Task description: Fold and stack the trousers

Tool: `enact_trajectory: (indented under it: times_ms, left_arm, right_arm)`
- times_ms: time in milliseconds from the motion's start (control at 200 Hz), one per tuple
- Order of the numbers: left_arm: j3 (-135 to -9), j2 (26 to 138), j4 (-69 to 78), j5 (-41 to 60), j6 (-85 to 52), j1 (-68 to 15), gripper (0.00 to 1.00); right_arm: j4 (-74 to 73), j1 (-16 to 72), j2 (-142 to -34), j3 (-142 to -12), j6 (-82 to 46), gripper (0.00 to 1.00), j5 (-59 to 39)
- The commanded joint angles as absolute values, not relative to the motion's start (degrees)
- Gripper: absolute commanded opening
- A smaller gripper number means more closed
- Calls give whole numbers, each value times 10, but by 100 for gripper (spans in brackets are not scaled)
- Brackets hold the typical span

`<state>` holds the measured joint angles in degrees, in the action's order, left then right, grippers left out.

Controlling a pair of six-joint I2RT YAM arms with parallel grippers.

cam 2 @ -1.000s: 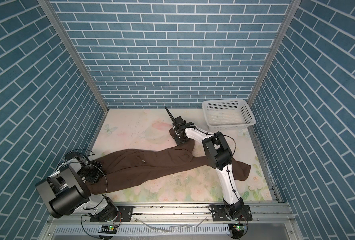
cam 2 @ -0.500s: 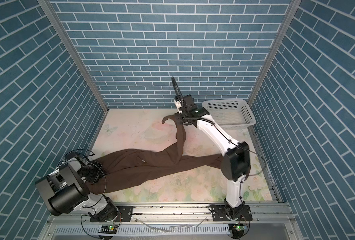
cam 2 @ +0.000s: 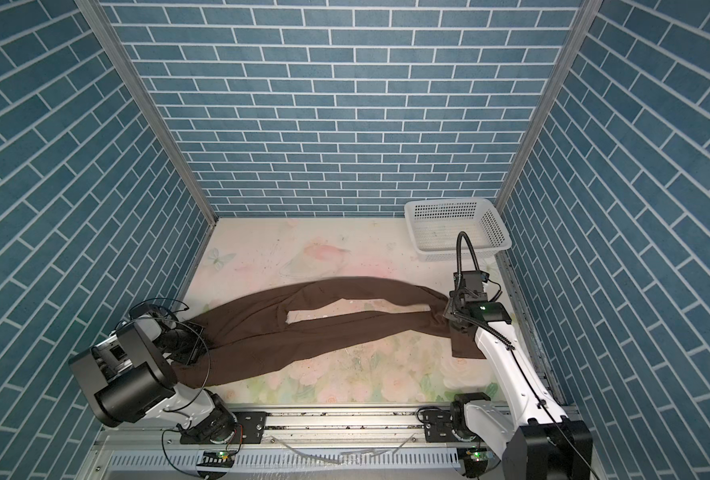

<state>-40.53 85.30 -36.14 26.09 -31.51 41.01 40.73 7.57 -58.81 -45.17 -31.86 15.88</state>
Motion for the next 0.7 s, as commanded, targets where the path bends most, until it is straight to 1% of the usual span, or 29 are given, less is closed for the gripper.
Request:
enact_trajectory:
  times_ms: [0, 40, 115, 160, 250, 330, 385, 460, 560, 570, 595, 695]
  left_arm:
    - [-392, 864, -351, 250, -317, 408, 8]
    - [-390, 859, -352, 249, -316, 408, 8]
    - [-386, 854, -357, 245, -311, 408, 8]
    - [-384, 852, -357, 244, -311, 408, 8]
    - [-381, 851, -357, 242, -312, 408, 8]
    - [-384, 852, -356, 245, -315, 408, 8]
    - [-386, 851, -358, 246, -316, 408, 8]
    - [-393, 850, -364, 245, -315, 408, 8]
    - [-397, 850, -377, 242, -310, 408, 8]
    - [-408, 850, -379, 241, -310, 408, 8]
    - [-414, 850, -380, 240, -308, 408, 8]
    - [-414, 848, -377, 241, -312, 408, 8]
  right_arm:
    - [410, 72, -582, -477, -356, 70, 154]
    - [399, 72, -594, -487, -344, 66, 139]
    - [384, 74, -623, -509, -314, 56, 104]
    - [386, 78, -649, -527, -301, 52, 88]
    - [398, 107, -711, -567, -270, 52, 75]
    - [416, 151, -768, -592, -252, 52, 82]
    - [417, 174, -795, -589, -258, 56, 90]
    - [403, 176, -811, -565, -280, 63, 76]
    - [391, 176, -810, -542, -294, 68, 68]
    - [391, 176, -810, -541, -295, 70, 69]
    - [390, 176, -809, -538, -297, 73, 69]
    - [386, 174, -820, -529, -301, 74, 72]
